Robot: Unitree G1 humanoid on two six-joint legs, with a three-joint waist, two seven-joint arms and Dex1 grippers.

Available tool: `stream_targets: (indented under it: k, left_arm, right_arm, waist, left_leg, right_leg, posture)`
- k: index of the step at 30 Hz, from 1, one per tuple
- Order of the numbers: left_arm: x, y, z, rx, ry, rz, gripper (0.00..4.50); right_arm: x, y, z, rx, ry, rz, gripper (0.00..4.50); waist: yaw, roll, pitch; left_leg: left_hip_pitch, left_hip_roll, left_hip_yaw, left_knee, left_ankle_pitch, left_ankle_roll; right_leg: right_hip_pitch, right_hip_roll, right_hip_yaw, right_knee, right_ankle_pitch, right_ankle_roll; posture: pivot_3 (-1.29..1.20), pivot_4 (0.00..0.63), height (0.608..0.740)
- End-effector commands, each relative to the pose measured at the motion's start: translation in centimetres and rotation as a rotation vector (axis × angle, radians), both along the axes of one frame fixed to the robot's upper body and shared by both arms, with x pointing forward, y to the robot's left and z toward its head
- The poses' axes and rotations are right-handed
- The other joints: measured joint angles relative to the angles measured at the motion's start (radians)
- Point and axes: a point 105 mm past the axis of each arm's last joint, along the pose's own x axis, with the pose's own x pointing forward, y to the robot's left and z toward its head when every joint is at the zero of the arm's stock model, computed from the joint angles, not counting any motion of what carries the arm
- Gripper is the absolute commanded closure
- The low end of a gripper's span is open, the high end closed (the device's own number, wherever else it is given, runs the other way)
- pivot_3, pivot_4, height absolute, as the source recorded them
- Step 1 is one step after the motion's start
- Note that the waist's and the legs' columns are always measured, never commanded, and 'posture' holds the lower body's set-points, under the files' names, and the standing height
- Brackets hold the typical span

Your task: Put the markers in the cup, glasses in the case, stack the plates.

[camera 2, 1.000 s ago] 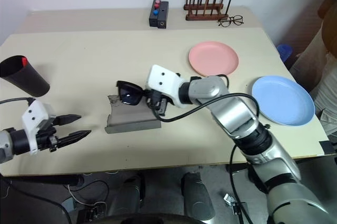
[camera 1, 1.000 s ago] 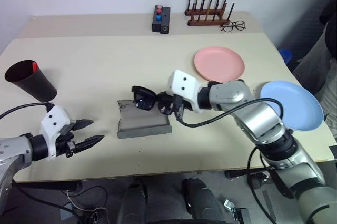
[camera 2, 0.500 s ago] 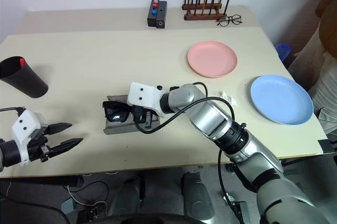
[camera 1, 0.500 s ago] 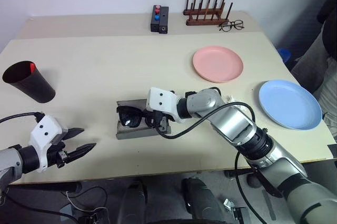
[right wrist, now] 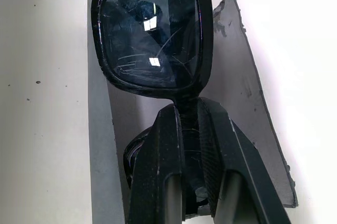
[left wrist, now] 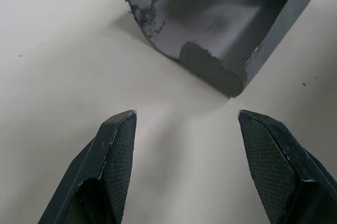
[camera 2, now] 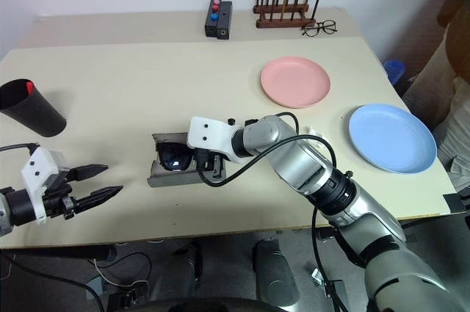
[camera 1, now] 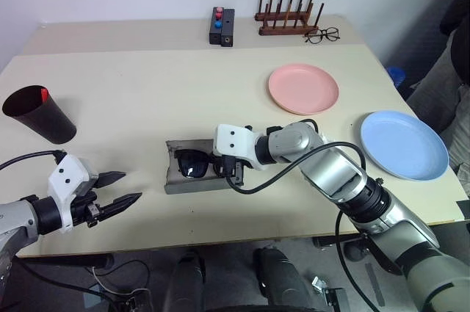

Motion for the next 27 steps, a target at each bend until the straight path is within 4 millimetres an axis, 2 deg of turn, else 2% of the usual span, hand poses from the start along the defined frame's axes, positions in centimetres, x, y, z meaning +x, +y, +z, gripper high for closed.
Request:
stream_targets:
  k: [1,5,11,14,15,16,20,24,27]
  left_arm:
    - [0.1,-0.5,0.6,-0.032,-0.038,-0.014,1.32]
    - [0.2,-0.7,0.8,-0.040,-0.049,-0.018,1.32]
    - [0.9,-0.3,1.8,-0.105,-0.068,0.031,1.32]
    - [2.5,0.5,3.0,-0.197,-0.094,0.129,0.56]
    - [3.4,0.7,3.6,-0.205,-0.130,0.153,0.05]
    - [4.0,0.7,4.0,-0.209,-0.156,0.167,0.01]
    - [7.3,-1.8,5.5,-0.195,-0.252,0.121,0.01]
    - [9.8,-3.9,5.6,-0.223,-0.239,0.084,0.01]
    - [11.8,-5.9,4.6,-0.157,-0.214,0.002,0.76]
  right_arm:
    - [0.1,0.1,1.0,0.038,-0.018,0.001,3.28]
    - [0.0,0.3,1.4,0.066,-0.024,0.010,1.41]
    - [-0.6,0.6,2.7,0.142,-0.005,0.048,1.41]
    - [-0.9,0.3,3.5,0.178,0.002,0.063,1.38]
    - [-0.8,0.1,3.7,0.188,0.001,0.056,1.38]
    - [-0.7,-0.1,3.8,0.196,0.000,0.050,1.38]
    - [0.0,-1.7,3.7,0.203,-0.004,-0.003,1.38]
    - [0.7,-3.2,3.3,0.194,-0.014,-0.057,1.38]
    - [0.9,-5.2,3.0,0.180,-0.021,-0.102,1.38]
  waist:
    - [0.000,0.000,0.000]
    - [0.000,0.000,0.000]
    - [0.001,0.000,0.000]
    - [0.006,-0.001,0.000]
    - [0.004,-0.001,0.000]
    - [0.003,0.000,0.000]
    - [0.015,-0.001,0.000]
    - [0.024,-0.001,0.000]
    - [0.025,-0.001,0.000]
  left_leg:
    - [0.000,0.000,0.000,0.000,0.000,0.000]
    - [0.000,0.000,0.000,0.000,0.000,0.000]
    - [0.000,0.000,0.000,0.000,0.000,0.000]
    - [0.000,0.000,0.000,0.001,0.000,0.000]
    - [0.000,0.000,0.000,0.001,0.000,0.000]
    - [0.000,0.000,0.000,0.001,0.000,0.000]
    - [0.000,0.000,-0.001,0.001,0.000,0.000]
    - [0.000,0.000,-0.001,0.002,0.000,0.000]
    - [0.000,0.000,-0.001,0.002,0.000,0.000]
  right_leg:
    - [0.000,0.000,0.000,0.000,0.000,0.000]
    - [0.000,0.000,0.000,0.000,0.000,0.000]
    - [0.000,0.000,0.000,0.000,0.000,0.000]
    - [0.001,0.000,0.000,0.000,0.000,0.000]
    - [0.001,0.000,0.000,0.000,0.000,0.000]
    - [0.001,0.000,0.000,0.000,0.000,0.000]
    - [0.002,0.001,-0.001,0.001,0.000,0.001]
    - [0.002,0.001,0.000,0.001,0.000,0.001]
    - [0.002,0.002,0.000,0.002,0.000,0.001]
  posture:
    - [0.00,0.150,0.740]
    - [0.00,0.150,0.740]
    - [0.00,0.150,0.740]
    - [0.00,0.150,0.740]
    - [0.00,0.150,0.740]
    - [0.00,0.150,0.740]
    - [0.00,0.150,0.740]
    - [0.00,0.150,0.740]
    - [0.00,0.150,0.740]
